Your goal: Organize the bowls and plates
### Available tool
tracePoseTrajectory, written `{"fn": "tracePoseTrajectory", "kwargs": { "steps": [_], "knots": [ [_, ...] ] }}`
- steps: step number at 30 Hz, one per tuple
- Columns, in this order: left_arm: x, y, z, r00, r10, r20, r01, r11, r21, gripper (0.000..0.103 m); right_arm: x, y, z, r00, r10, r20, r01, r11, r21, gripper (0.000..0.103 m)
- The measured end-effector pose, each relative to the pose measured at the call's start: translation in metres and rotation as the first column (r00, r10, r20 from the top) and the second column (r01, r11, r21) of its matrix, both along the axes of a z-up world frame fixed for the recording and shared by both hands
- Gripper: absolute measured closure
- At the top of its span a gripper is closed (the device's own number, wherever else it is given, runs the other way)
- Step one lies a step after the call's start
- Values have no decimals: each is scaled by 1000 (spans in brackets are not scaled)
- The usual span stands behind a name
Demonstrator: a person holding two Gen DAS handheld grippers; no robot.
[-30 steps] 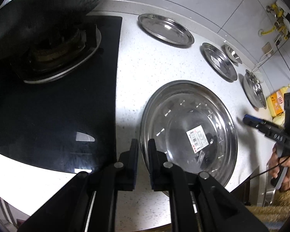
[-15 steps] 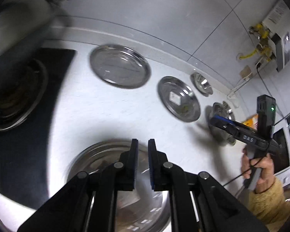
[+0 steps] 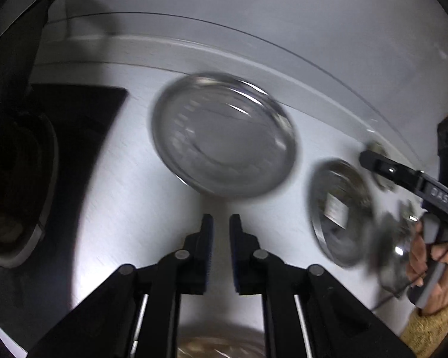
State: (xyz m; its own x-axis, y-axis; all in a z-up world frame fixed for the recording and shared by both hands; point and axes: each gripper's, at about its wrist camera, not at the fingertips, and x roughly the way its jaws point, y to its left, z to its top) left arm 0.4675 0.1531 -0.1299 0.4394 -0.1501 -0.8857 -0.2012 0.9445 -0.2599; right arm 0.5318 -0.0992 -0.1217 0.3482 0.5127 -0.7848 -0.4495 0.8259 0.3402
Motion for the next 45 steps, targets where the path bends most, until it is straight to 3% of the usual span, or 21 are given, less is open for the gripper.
{"fn": "tracePoseTrajectory", "kwargs": {
  "steps": [2,5,10,17,19,21,23,24,28,33,39,45],
  "knots": [
    [18,16,-7,999,33,-12,-33,999,40,63,19,14,-13,999,4,-41,-3,1000,19,51],
    [39,39,-16,996,83,-28,-82,996,33,59,38,29,-33,995,10,-100,-6,999,47,51],
    [70,69,-32,993,110,-51,-109,994,5,58,54,52,-59,989,22,-145,-16,999,42,51],
    [92,79,-44,995,84,-55,-86,996,-36,59,67,64,-72,984,31,-176,-24,999,42,51],
    [95,81,-46,996,76,-42,-78,996,-49,60,68,64,-75,983,36,-180,-31,999,30,51],
    [98,79,-48,998,54,-41,-56,997,-52,79,67,63,-75,984,47,-169,-42,999,33,54],
    [99,80,-50,997,63,-51,-65,997,-37,87,66,69,-77,982,65,-176,-60,998,32,75],
    [98,83,-51,996,72,-55,-74,997,-35,94,65,72,-77,984,66,-167,-65,998,14,76],
    [90,94,-53,994,97,-55,-101,993,-62,96,62,76,-75,990,62,-127,-69,996,-56,90],
    [77,87,-39,995,97,-22,-98,993,-67,95,55,72,-56,994,69,-81,-74,996,-55,90],
    [35,70,11,998,62,29,-59,994,-97,95,29,50,-14,997,74,-23,-74,997,-36,90],
    [-19,50,62,996,6,90,5,992,-124,95,-36,23,41,998,51,31,-51,999,-12,90]
  ]
}}
